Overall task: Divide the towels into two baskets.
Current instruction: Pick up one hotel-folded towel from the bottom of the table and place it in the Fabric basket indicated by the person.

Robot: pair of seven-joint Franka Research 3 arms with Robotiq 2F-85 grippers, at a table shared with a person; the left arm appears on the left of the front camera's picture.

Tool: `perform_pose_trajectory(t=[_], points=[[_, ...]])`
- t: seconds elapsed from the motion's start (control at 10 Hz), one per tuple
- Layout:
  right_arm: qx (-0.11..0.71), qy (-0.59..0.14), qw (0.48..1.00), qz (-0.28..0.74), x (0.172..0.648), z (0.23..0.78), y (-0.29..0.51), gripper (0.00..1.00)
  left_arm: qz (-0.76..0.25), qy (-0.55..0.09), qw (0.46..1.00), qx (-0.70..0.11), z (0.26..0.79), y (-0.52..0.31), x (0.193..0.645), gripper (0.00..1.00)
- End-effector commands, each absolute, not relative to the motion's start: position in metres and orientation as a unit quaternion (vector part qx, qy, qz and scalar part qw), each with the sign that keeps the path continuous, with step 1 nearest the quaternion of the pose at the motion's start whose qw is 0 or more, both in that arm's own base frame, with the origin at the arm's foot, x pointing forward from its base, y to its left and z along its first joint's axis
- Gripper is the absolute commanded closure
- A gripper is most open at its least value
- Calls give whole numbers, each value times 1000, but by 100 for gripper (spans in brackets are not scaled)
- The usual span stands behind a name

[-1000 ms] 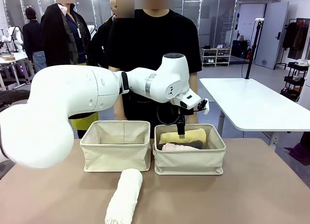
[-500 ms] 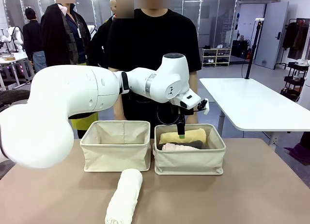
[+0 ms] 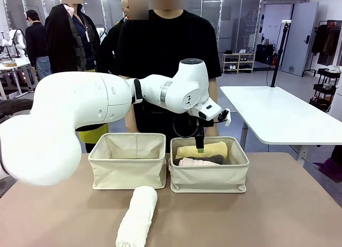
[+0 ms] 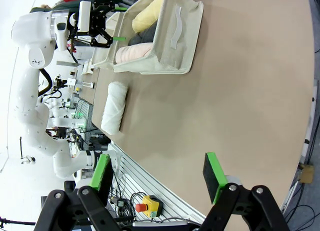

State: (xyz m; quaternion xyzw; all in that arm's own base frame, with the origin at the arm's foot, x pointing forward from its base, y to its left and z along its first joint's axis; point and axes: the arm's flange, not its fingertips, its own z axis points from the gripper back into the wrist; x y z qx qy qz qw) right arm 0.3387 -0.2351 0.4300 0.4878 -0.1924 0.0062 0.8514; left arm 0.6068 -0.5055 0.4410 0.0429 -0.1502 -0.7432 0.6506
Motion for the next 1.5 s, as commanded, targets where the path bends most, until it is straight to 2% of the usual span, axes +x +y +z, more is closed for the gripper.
perform_pose_trajectory(t=[0.0,0.1,0.3,0.4,0.6,0.8,0.9,1.2,1.3,1.4], points=[[493,-187,850,-5,335,434,-233,8,-729,-140,669,35,455,-490,592,0],[493,-187,850,-5,335,434,-233,8,-704,-131,697,40,470,-473,572,0],[493,-187,850,-5,335,434,-233,8,-653,-176,736,1,499,-443,510,0],[493,-187,850,-5,335,434,-233,8,-624,-182,757,-58,509,-420,486,0],[493,-187,850,-5,335,434,-233,8,-562,-205,794,-111,533,-349,440,0],[493,-187,850,-5,335,434,-233,8,-525,-206,792,-234,539,-269,410,0],[493,-187,850,-5,335,434,-233,8,-485,-244,794,-275,541,-224,395,0],[493,-187,850,-5,335,434,-233,8,-400,-316,791,-337,530,-130,335,0],[493,-187,850,-5,335,434,-233,8,-386,-315,785,-369,523,-99,309,0],[493,-187,850,-5,335,434,-233,8,-326,-345,792,-384,512,-58,283,0]])
